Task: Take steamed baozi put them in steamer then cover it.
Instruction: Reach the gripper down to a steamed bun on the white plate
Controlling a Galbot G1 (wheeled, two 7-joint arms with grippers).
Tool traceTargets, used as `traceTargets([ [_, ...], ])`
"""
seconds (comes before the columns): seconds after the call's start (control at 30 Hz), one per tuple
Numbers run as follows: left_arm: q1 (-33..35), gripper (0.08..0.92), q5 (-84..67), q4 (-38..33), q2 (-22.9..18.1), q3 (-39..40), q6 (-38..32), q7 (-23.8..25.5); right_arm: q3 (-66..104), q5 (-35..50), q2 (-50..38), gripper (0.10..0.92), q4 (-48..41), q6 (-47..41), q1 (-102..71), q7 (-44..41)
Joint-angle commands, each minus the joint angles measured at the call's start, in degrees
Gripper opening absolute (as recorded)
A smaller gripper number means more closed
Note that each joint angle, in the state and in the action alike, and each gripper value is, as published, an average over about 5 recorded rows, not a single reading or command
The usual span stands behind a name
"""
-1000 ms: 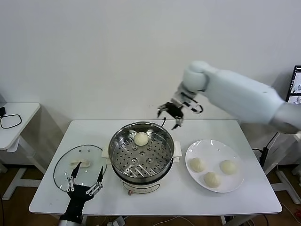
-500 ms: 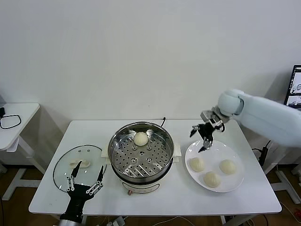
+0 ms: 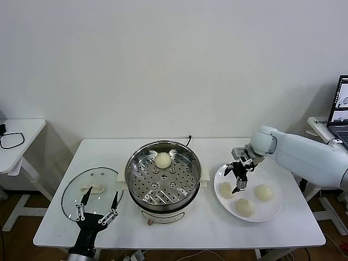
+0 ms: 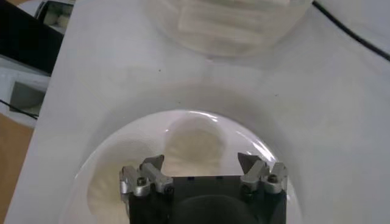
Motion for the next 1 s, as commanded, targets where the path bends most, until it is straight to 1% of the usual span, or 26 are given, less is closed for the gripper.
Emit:
traceTargets([
  [0.03, 0.0, 0.823, -0.1, 0.2, -0.1, -0.1, 0.0, -0.1, 0.9, -1.2, 1.1, 0.823, -1.6, -0.9, -3.1, 1.2],
  [0.4, 0.0, 0.823, -0.3, 0.4, -0.2, -0.4, 0.0, -0.3, 1.4, -2.0, 1.5, 0.819, -2.1, -0.8, -4.0, 1.9],
  [0.47, 0.0, 0.823, -0.3, 0.3, -0.2, -0.4, 0.0, -0.3, 1.4, -2.1, 1.4, 0.797, -2.1, -0.7, -4.0, 2.2],
  [0.57, -0.1, 0.823, -0.6, 0.2, -0.2, -0.5, 0.0, -0.3, 1.5, -2.2, 1.1, 0.737, -1.9, -0.6, -4.0, 2.8],
  [0.67, -0.2, 0.823, -0.8, 0.1, -0.2, -0.6, 0.0, -0.3, 1.5, -2.3, 0.7, 0.695, -1.5, -0.5, -3.7, 3.2],
  [0.83, -0.5, 0.823, -1.0, 0.1, -0.1, -0.5, 0.1, -0.4, 1.4, -2.2, -0.6, 0.659, 0.1, -0.3, -0.5, 2.4],
  [1.0, -0.7, 0.823, -1.0, -0.2, 0.2, -0.2, 0.2, -0.4, 0.8, -1.5, -2.0, 0.646, 2.4, -0.2, 6.7, -2.2],
])
